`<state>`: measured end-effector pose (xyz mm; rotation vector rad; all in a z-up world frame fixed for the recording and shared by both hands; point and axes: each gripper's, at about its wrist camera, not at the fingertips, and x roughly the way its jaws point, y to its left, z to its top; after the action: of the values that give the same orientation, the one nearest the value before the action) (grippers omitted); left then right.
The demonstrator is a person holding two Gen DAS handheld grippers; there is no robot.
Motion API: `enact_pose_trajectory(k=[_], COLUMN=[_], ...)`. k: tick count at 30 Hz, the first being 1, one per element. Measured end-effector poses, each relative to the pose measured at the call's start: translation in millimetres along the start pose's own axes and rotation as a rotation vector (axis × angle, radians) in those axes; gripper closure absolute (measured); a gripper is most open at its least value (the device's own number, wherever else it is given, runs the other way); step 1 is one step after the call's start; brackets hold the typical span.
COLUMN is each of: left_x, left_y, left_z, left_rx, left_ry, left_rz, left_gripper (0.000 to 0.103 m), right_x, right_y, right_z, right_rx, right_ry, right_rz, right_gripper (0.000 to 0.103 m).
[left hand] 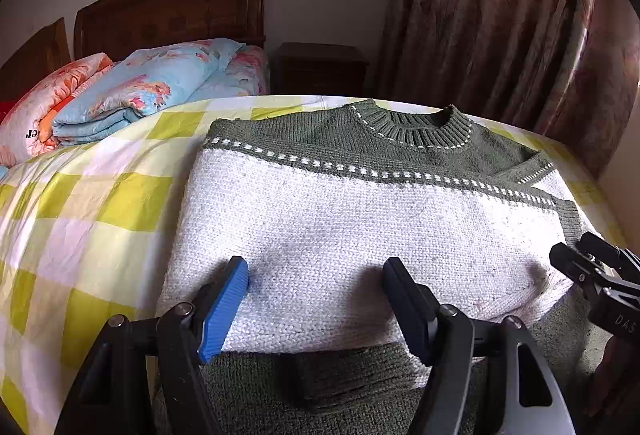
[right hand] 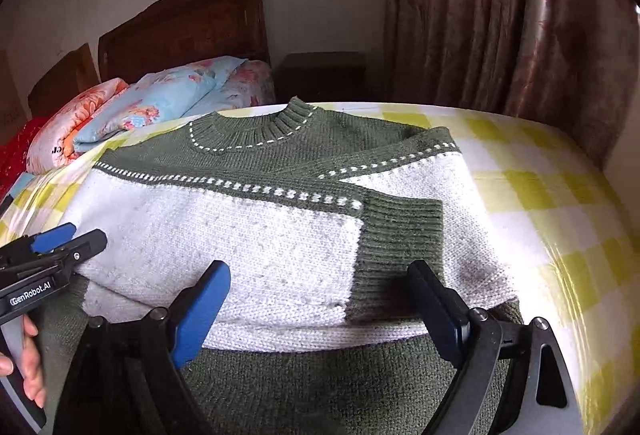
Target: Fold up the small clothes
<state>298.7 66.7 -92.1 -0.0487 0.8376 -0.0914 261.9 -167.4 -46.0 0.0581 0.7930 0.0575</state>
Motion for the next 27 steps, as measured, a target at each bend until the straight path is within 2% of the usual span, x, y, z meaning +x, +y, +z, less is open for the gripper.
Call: enact_pose_trajectory(k=[2, 4, 7, 10, 15, 19, 20, 21, 23, 24, 26, 27], left_x=[0.1, 0.3, 0.3, 0.5, -0.6, -23.5, -33.7, -43.2, -55.2, -55.4, -44.9, -40.1], left_y=[-0.5, -1.0, -1.0, 0.8, 1.5, -10.5, -14.7, -17.9, -28.2, -35.5, -42.7, -37.5], left_z=[-0.1, -0.1, 0.1, 0.5, 0.7, -9.1, -14.0, -18.8, -30.4, -36.5, -51.4, -58.2], left_rx=[0.001, 0.003, 0.003, -0.005, -0.017, 0.004, -0.007, -0.025, -0.018, 0.027, 0.121, 0.131], left_ry=[0.000, 0.000, 0.000, 0.002, -0.003, -0.040, -0.050, -0.054, -0.035, -0.012, 0.041, 0.060], left_rz=[0.004, 0.006, 0.007, -0.003, -0.001, 0.136, 0.117, 0.054, -0.084, -0.098, -0.009, 0.016], left_gripper=[0.032, 0.032, 0.032, 0.032, 0.032, 0.036, 0.037, 0.037, 0.036, 0.036, 0.036, 0.033], right_x=[-5.6, -8.8, 4.6, 12.5, 6.0, -20.8, -29.0, -35.5, -39.2, -37.0, -22.1, -19.5], right_y=[-7.2, -7.9, 7.4, 20.9, -0.9, -10.1, -8.6, -4.4, 10.3, 18.3, 24.5, 17.2], right_z=[-0.2, -0.6, 1.3, 1.7, 1.6, -6.9, -10.7, -14.6, -23.0, -28.0, -40.0, -45.5], right_rx=[0.039, 0.035, -0.038, -0.103, 0.002, 0.078, 0.083, 0.071, -0.010, -0.064, -0.147, -0.138], right_ry=[-0.032, -0.046, 0.019, 0.054, 0.023, -0.015, -0.018, -0.013, 0.033, 0.066, 0.153, 0.162], right_rz=[-0.032, 0.008, 0.039, -0.023, 0.021, 0.037, 0.079, 0.112, 0.117, 0.096, 0.008, 0.008], right_gripper=[0.000, 0.000, 0.000, 0.000, 0.000, 0.000, 0.000, 0.000, 0.000, 0.000, 0.000, 0.000])
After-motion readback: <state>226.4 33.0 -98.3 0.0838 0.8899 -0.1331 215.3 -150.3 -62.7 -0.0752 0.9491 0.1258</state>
